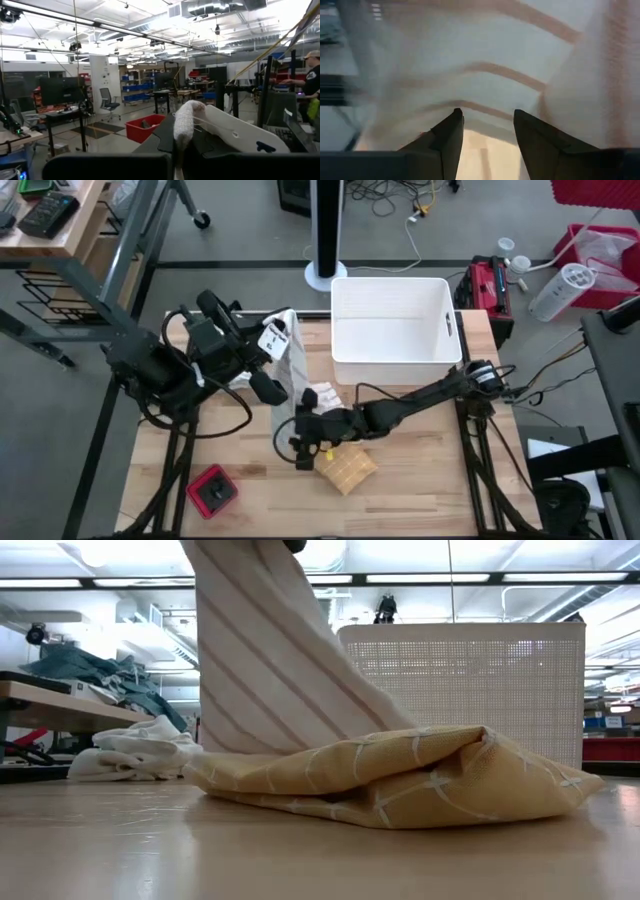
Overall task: Fold towel
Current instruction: Fold the white kitchen towel
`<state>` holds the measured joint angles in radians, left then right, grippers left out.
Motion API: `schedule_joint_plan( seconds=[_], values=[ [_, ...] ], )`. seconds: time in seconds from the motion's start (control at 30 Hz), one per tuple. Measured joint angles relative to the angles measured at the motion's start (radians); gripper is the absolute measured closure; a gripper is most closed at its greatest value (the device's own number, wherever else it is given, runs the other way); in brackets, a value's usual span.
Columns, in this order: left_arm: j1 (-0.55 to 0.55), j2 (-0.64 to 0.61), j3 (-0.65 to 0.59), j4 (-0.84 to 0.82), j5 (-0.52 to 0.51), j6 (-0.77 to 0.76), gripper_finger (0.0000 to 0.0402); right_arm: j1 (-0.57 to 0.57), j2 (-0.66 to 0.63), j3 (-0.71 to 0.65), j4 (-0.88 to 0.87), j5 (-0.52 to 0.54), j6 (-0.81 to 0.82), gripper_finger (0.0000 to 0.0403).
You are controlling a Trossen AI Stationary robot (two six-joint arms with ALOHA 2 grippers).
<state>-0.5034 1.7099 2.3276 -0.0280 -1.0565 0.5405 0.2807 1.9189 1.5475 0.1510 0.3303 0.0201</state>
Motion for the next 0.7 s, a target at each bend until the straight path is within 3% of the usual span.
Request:
schedule_joint_plan(
  seconds=[0.2, 0.47, 0.7],
  values=[
    [0.000, 0.000, 0.000, -0.024, -0.006, 0.008, 0.0401, 0.046, -0.018, -0.001, -0.062, 0.032, 0.016, 0.0233],
    [-0.005, -0.001, 0.000, -0.087, -0.065, 0.024, 0.0401, 0.150, -0.079, -0.002, -0.309, 0.273, 0.147, 0.0233],
    [-0.010, -0.001, 0.000, -0.095, -0.061, 0.016, 0.0401, 0.208, -0.109, -0.002, -0.372, 0.376, 0.192, 0.0233]
  ],
)
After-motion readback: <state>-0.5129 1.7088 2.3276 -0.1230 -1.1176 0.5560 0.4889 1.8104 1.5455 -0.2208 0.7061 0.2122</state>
